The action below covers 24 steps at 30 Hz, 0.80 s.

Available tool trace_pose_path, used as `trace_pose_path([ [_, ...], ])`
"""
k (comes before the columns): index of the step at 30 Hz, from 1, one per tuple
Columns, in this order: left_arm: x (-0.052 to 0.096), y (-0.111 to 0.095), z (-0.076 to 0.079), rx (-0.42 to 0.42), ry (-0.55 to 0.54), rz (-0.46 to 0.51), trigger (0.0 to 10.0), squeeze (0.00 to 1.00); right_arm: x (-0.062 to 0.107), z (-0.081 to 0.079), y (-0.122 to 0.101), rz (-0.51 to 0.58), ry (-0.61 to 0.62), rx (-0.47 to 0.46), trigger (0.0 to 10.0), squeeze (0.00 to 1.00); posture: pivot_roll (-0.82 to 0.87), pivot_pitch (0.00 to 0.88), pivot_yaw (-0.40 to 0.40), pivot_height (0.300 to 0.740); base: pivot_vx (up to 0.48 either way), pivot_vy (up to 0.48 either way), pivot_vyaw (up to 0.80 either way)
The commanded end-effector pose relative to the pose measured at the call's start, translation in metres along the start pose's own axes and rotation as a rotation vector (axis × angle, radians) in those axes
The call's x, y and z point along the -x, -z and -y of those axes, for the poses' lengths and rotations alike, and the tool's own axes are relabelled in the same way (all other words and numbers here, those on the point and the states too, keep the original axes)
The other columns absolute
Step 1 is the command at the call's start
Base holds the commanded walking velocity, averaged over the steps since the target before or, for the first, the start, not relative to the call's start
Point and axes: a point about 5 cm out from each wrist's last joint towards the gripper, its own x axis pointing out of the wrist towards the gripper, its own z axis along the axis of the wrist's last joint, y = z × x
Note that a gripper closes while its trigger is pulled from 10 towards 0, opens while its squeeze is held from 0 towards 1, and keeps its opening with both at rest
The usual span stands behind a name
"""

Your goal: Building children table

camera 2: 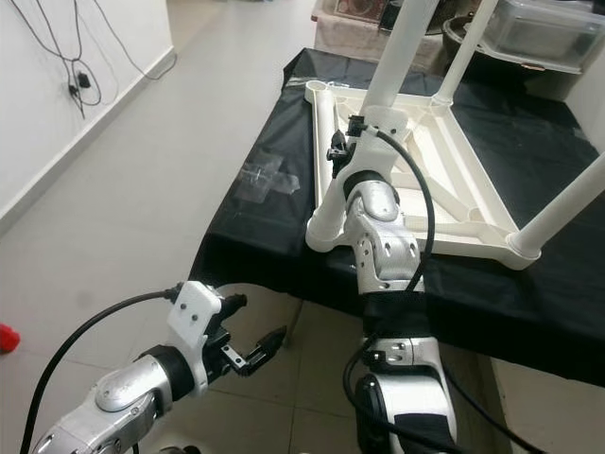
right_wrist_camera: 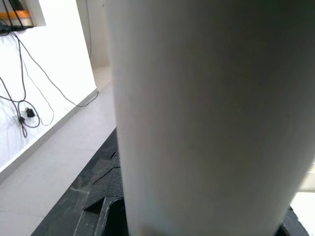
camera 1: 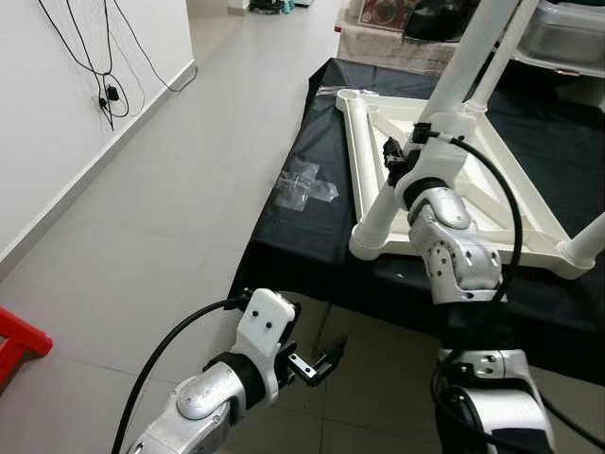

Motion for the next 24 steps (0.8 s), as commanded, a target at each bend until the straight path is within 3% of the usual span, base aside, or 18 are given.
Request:
trace_pose_path([
  [1, 0.001, 0.002, 0.002, 0.002, 0.004, -0.012, 10.0, 0.0, 0.002, -0.008, 0.035, -0.185, -0.034, 0.075, 10.0, 0.0, 0.1, 0.12, -0.129, 0.74, 0.0, 0.0, 0.0],
  [2, 0.002, 0.002, 0.002, 0.002, 0.003, -0.01, 10.0, 0.0, 0.003, 0.001, 0.034, -0.147, 0.082, 0.041, 10.0, 0.0, 0.1, 0.123, -0.127, 0.74, 0.0, 0.0, 0.0],
  [5, 0.002, 0.002, 0.003, 0.002, 0.003, -0.009, 10.0, 0.0, 0.005, 0.005, 0.034, -0.14, 0.124, 0.032, 10.0, 0.0, 0.1, 0.129, -0.129, 0.74, 0.0, 0.0, 0.0],
  [6, 0.002, 0.001, 0.002, 0.002, 0.002, -0.008, 10.0, 0.0, 0.008, 0.011, 0.034, -0.119, 0.212, 0.023, 10.0, 0.0, 0.1, 0.13, -0.129, 0.74, 0.0, 0.0, 0.0],
  [8, 0.002, 0.001, 0.002, 0.002, 0.002, -0.008, 10.0, 0.0, 0.008, 0.011, 0.034, -0.119, 0.212, 0.023, 10.0, 0.0, 0.1, 0.13, -0.129, 0.74, 0.0, 0.0, 0.0],
  [10, 0.002, 0.0, 0.001, -0.001, 0.0, -0.007, 10.0, 0.0, 0.015, 0.025, 0.038, -0.129, 0.444, 0.015, 10.0, 0.0, 0.1, 0.134, -0.126, 0.74, 0.0, 0.0, 0.0],
  [11, 0.002, 0.0, 0.001, -0.001, 0.0, -0.007, 10.0, 0.0, 0.015, 0.025, 0.038, -0.129, 0.444, 0.015, 10.0, 0.0, 0.1, 0.134, -0.126, 0.74, 0.0, 0.0, 0.0],
  [14, 0.002, 0.0, 0.0, -0.005, -0.003, -0.007, 10.0, 0.0, 0.025, 0.038, 0.039, -0.14, 0.758, 0.035, 10.0, 0.0, 0.11, 0.135, -0.123, 0.74, 0.0, 0.0, 0.0],
  [19, 0.002, 0.001, 0.0, -0.006, -0.003, -0.009, 10.0, 0.0, 0.029, 0.029, 0.034, -0.104, 0.837, 0.014, 10.0, 0.0, 0.1, 0.133, -0.12, 0.74, 0.0, 0.0, 0.0],
  [24, 0.002, 0.002, 0.0, -0.01, -0.002, -0.012, 10.0, 0.0, 0.029, -0.003, 0.037, -0.113, 0.791, -0.067, 10.0, 0.0, 0.11, 0.122, -0.122, 0.74, 0.0, 0.0, 0.0],
])
